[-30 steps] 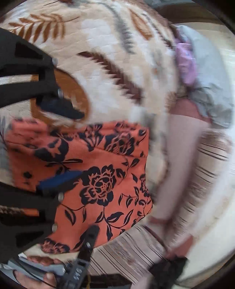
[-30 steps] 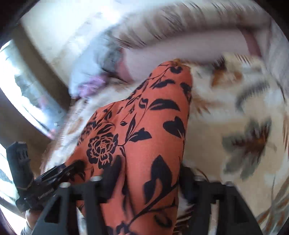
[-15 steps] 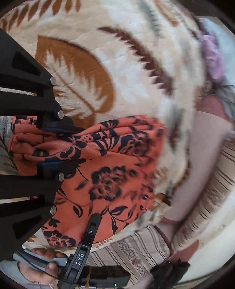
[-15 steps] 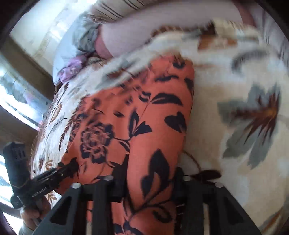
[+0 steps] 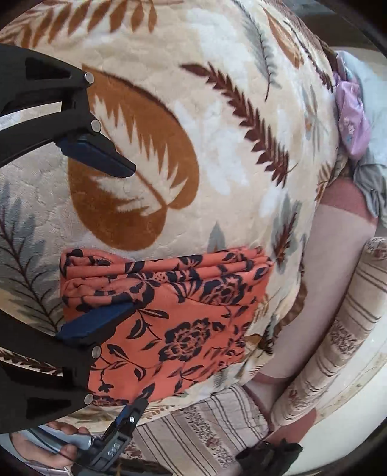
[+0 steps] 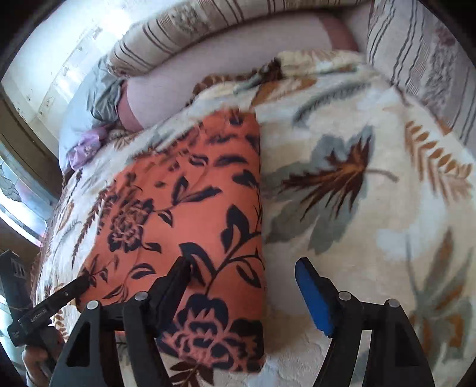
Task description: Fold small clothes
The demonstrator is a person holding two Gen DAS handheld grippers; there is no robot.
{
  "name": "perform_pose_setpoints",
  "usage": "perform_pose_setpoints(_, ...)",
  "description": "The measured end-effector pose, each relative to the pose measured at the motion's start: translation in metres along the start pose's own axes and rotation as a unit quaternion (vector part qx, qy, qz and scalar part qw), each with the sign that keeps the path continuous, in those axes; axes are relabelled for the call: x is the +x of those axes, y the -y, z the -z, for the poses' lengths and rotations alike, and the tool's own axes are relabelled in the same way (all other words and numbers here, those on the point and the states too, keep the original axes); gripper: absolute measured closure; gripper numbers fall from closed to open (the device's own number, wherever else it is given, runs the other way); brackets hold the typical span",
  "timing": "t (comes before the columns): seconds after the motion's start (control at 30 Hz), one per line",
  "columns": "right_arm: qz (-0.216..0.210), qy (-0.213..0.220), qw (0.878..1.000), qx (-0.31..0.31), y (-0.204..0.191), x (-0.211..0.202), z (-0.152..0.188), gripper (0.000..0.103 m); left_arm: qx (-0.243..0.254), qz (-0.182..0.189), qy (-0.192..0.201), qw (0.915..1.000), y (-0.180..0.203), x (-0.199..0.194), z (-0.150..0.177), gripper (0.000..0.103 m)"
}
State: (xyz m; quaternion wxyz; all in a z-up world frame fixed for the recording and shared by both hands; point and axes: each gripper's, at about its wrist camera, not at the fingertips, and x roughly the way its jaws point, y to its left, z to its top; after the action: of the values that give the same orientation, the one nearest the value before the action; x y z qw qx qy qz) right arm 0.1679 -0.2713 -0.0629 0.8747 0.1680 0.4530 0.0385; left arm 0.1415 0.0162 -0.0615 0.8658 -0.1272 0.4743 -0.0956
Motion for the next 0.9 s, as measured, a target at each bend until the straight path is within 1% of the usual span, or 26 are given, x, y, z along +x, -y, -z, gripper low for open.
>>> perform_pose_setpoints(0.1,-0.053,0.059,0.996,-0.035,-0.037,-0.032,-0.003,0.025,0.01,-0.012,0.024,0.9996,0.01,-0.01,0.001,0.018)
perform_pose_setpoints(0.13,-0.068,0.067,0.994,-0.05,-0.047,-0.037,-0.001,0.018,0.022,-0.022,0.017,0.9994,0.015,-0.007,0.005,0.018)
perform_pose_setpoints(0.17,-0.079,0.07,0.992,-0.063,-0.055,-0.039,0.003,0.013,0.031,-0.037,-0.013,0.9987,0.013,0.007,0.008,0.018)
perform_pose_setpoints(0.2,-0.089,0.061,0.991,-0.081,-0.064,-0.03,0.008,0.012,0.025,-0.041,-0.054,0.9974,0.007,0.025,0.011,0.018)
perform_pose_setpoints(0.23,-0.088,0.031,0.992,-0.088,-0.066,-0.013,0.015,0.012,0.013,-0.037,-0.061,0.9974,0.003,0.028,0.017,0.018)
perform_pose_setpoints(0.27,-0.081,-0.032,0.993,-0.078,-0.059,0.013,0.023,0.012,0.02,-0.041,-0.047,0.9978,0.006,0.02,0.018,0.018)
perform_pose_setpoints(0.3,-0.068,-0.081,0.993,-0.051,-0.049,0.033,0.031,0.012,0.02,-0.041,-0.054,0.9975,0.009,0.012,0.018,0.019)
perform_pose_setpoints(0.33,-0.068,-0.066,0.995,-0.042,-0.045,0.029,0.035,0.013,0.013,-0.028,-0.055,0.998,0.01,0.001,0.017,0.02)
perform_pose_setpoints(0.37,-0.072,-0.039,0.996,-0.046,-0.048,0.013,0.036,0.012,0.013,-0.016,-0.042,0.9989,0.011,-0.015,0.017,0.02)
perform_pose_setpoints(0.4,-0.067,-0.026,0.996,-0.047,-0.052,-0.001,0.037,0.012,0.023,-0.024,-0.021,0.9992,0.013,-0.03,0.017,0.02)
perform_pose_setpoints(0.47,-0.057,-0.009,0.997,-0.057,-0.061,-0.02,0.038,0.012,0.04,-0.059,0.015,0.9974,0.018,-0.051,0.02,0.02)
perform_pose_setpoints(0.5,-0.042,0.001,0.997,-0.066,-0.067,-0.03,0.041,0.012,0.041,-0.069,0.024,0.9965,0.02,-0.062,0.021,0.02)
perform_pose_setpoints(0.53,-0.024,0.006,0.997,-0.076,-0.073,-0.037,0.046,0.012,0.039,-0.071,0.028,0.9963,0.021,-0.069,0.023,0.02)
perform_pose_setpoints(0.6,-0.007,0.003,0.995,-0.097,-0.079,-0.045,0.06,0.01,0.042,-0.069,0.04,0.9959,0.026,-0.087,0.031,0.02)
perform_pose_setpoints(0.63,0.0,0.001,0.994,-0.107,-0.08,-0.049,0.072,0.007,0.048,-0.074,0.05,0.9948,0.026,-0.097,0.037,0.019)
perform_pose_setpoints(0.67,0.01,-0.001,0.993,-0.116,-0.079,-0.052,0.087,0.004,0.057,-0.085,0.063,0.9928,0.029,-0.104,0.041,0.017)
perform_pose_setpoints(0.7,0.018,-0.005,0.992,-0.124,-0.081,-0.052,0.101,0.002,0.065,-0.096,0.075,0.9904,0.034,-0.111,0.046,0.016)
perform_pose_setpoints(0.77,0.028,-0.022,0.99,-0.137,-0.081,-0.051,0.135,0.002,0.074,-0.117,0.1,0.9853,0.04,-0.123,0.056,0.015)
perform_pose_setpoints(0.83,0.026,-0.042,0.989,-0.142,-0.08,-0.051,0.161,0.002,0.079,-0.129,0.116,0.9817,0.044,-0.134,0.065,0.013)
perform_pose_setpoints(0.9,0.017,-0.069,0.987,-0.147,-0.083,-0.046,0.183,0.002,0.079,-0.133,0.125,0.9802,0.045,-0.141,0.069,0.011)
